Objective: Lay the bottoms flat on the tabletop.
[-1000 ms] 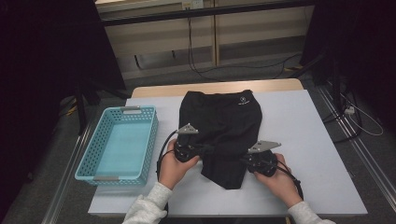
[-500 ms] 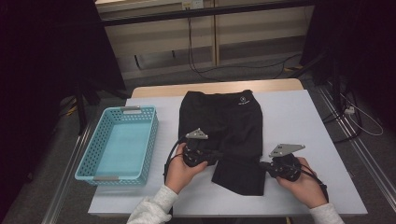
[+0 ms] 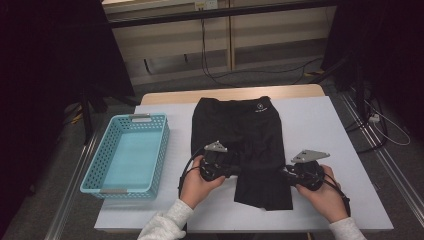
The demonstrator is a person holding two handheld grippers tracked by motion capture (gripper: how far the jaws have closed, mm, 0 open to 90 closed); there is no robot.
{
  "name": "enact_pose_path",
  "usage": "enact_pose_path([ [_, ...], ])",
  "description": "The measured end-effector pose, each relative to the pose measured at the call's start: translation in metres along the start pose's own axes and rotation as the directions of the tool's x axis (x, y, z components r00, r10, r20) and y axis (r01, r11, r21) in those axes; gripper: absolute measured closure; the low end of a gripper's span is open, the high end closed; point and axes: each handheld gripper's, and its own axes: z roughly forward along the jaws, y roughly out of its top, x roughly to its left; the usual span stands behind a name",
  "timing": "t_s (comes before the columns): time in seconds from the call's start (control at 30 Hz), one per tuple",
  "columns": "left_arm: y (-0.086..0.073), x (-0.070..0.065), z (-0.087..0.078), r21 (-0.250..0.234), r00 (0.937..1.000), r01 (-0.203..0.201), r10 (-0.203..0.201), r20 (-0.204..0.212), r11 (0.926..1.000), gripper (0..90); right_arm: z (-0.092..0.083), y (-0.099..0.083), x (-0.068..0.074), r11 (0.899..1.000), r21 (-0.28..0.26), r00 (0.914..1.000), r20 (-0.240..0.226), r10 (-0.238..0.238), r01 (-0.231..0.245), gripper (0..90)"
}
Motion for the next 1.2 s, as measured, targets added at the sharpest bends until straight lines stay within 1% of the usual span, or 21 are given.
enact_pose_path([
  [0.03,-0.001,0.000,0.000,0.004,1.0000,-0.004,0.004,-0.005,1.0000,88.6,0.002,0.000,0.001,1.000,-0.002,0.9999,-0.011,0.002,-0.002,71.4],
  [0.07,-0.001,0.000,0.001,0.005,1.0000,-0.005,0.005,-0.003,1.0000,88.7,0.003,-0.001,0.002,1.000,0.005,0.9996,-0.029,-0.006,0.006,75.9],
  [0.1,-0.001,0.000,0.001,0.006,1.0000,-0.005,0.005,-0.002,1.0000,88.7,0.004,-0.001,0.004,1.000,0.019,0.9991,-0.039,-0.017,0.018,83.8],
  [0.13,-0.001,0.000,0.001,0.009,1.0000,-0.003,0.003,0.003,0.9999,88.7,0.005,-0.001,0.006,0.999,0.029,0.9987,-0.041,-0.031,0.032,87.9],
  [0.17,-0.002,0.000,0.002,0.007,1.0000,-0.001,0.001,0.006,1.0000,88.7,0.005,-0.001,0.007,0.999,0.034,0.9984,-0.049,-0.029,0.031,89.1],
  [0.2,-0.002,0.000,0.002,0.006,1.0000,-0.004,0.004,0.008,1.0000,88.7,0.005,-0.002,0.007,0.999,0.035,0.9984,-0.050,-0.025,0.027,89.6],
  [0.3,-0.002,-0.001,0.003,0.014,0.9999,-0.003,0.003,0.014,0.9999,88.6,0.005,-0.005,0.008,0.999,0.036,0.9983,-0.045,-0.039,0.040,90.0],
  [0.4,-0.001,-0.003,0.004,0.013,0.9998,-0.007,0.007,0.019,0.9999,88.4,-0.001,-0.007,0.007,0.999,0.037,0.9987,-0.043,-0.028,0.029,90.0],
  [0.47,0.000,-0.004,0.005,0.015,0.9996,-0.006,0.005,0.027,0.9999,88.4,-0.007,-0.008,0.005,0.999,0.029,0.9993,-0.026,-0.028,0.029,90.0],
  [0.5,0.000,-0.005,0.006,0.017,0.9995,-0.009,0.008,0.030,0.9998,88.4,-0.010,-0.009,0.003,0.999,0.038,0.9994,-0.027,-0.019,0.020,90.0],
  [0.57,0.001,-0.007,0.008,0.024,0.9992,-0.016,0.016,0.037,0.9996,88.2,-0.013,-0.012,0.000,0.998,0.053,0.9996,-0.008,-0.028,0.029,90.0],
  [0.6,0.001,-0.008,0.009,0.025,0.9991,-0.019,0.018,0.038,0.9995,87.8,-0.013,-0.013,0.000,0.997,0.065,0.9995,-0.012,-0.031,0.031,89.7],
  [0.67,0.001,-0.010,0.012,0.036,0.9991,-0.026,0.025,0.034,0.9990,87.4,-0.013,-0.017,-0.001,0.997,0.071,0.9996,0.004,-0.030,0.029,89.0],
  [0.73,0.001,-0.010,0.013,0.040,0.9991,-0.028,0.027,0.033,0.9988,86.8,-0.015,-0.018,-0.003,0.997,0.075,0.9997,0.003,-0.023,0.022,85.3],
  [0.77,0.001,-0.010,0.013,0.043,0.9990,-0.029,0.027,0.034,0.9987,86.3,-0.016,-0.017,-0.004,0.997,0.071,0.9998,0.001,-0.018,0.018,82.5],
  [0.8,0.001,-0.010,0.013,0.042,0.9991,-0.028,0.027,0.034,0.9987,85.8,-0.017,-0.017,-0.006,0.998,0.066,0.9999,-0.002,-0.012,0.012,82.3],
  [0.87,0.001,-0.009,0.013,0.045,0.9991,-0.030,0.029,0.033,0.9986,85.8,-0.019,-0.018,-0.009,0.999,0.041,0.9999,0.002,0.017,-0.017,80.0],
  [0.97,0.001,-0.009,0.012,0.042,0.9991,-0.029,0.028,0.032,0.9987,85.5,-0.019,-0.017,-0.014,0.998,-0.011,0.9982,0.026,0.055,-0.055,72.9],
  [1.07,0.001,-0.008,0.012,0.039,0.9993,-0.028,0.027,0.024,0.9988,84.9,-0.016,-0.016,-0.019,0.994,-0.056,0.9956,0.028,0.090,-0.088,67.5],
  [1.17,0.000,-0.007,0.014,0.048,0.9994,-0.030,0.029,0.018,0.9984,85.1,-0.013,-0.014,-0.023,0.986,-0.095,0.9891,0.041,0.142,-0.137,60.0],
  [1.2,0.000,-0.007,0.015,0.050,0.9994,-0.029,0.028,0.020,0.9983,85.3,-0.012,-0.013,-0.026,0.980,-0.122,0.9858,0.043,0.162,-0.156,62.7],
])
